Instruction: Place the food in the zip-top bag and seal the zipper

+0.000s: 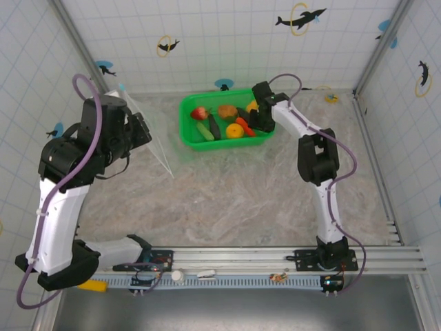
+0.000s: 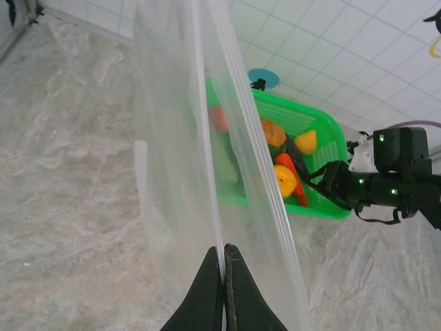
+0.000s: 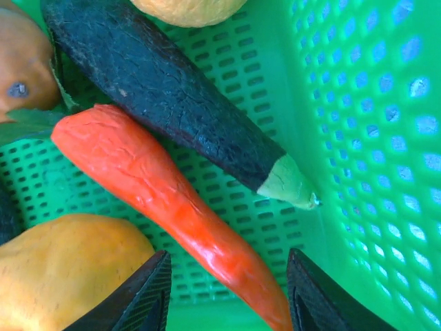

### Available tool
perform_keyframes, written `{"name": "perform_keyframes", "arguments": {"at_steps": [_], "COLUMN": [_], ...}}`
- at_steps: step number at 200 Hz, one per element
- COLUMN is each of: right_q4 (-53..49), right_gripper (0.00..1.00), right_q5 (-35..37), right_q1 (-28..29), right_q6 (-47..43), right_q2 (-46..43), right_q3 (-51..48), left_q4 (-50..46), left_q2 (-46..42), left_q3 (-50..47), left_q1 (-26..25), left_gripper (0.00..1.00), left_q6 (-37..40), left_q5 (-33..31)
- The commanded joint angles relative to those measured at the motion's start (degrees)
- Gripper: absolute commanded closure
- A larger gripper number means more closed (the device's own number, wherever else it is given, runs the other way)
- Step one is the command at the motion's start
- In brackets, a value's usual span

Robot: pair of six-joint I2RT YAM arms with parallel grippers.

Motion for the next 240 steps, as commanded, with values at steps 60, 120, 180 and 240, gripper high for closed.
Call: {"name": "perform_keyframes", "arguments": {"at_steps": [60, 120, 180, 240], "right_q4": [-11.74, 0.46, 2.73, 4.93], "right_gripper": [0.68, 0.67, 0.57, 0.15], "right_q5": [18.8, 26.38, 32.09, 20.87], "right_q1": [-0.7, -4.41, -9.16, -3.78], "right_q6": [1.25, 2.84, -0.86, -2.37], "right_q2": [-5.01, -27.49, -38.44, -49.59], "right_q3": [-5.5, -42.72, -51.65, -52.9], "left_q4": [3.91, 26.92, 46.49, 59.92], "left_q2": [6.83, 13.38, 21.26, 20.72], "left_q3": [-9.3, -28.6, -37.64, -46.33], "left_q1": [-0.13, 0.05, -1.45, -1.52], "left_gripper": [1.0, 1.0, 1.0, 1.0], "left_q6": [5.52, 5.84, 2.59, -0.88], "left_q5": [2.34, 19.86, 33.77, 44.8]}}
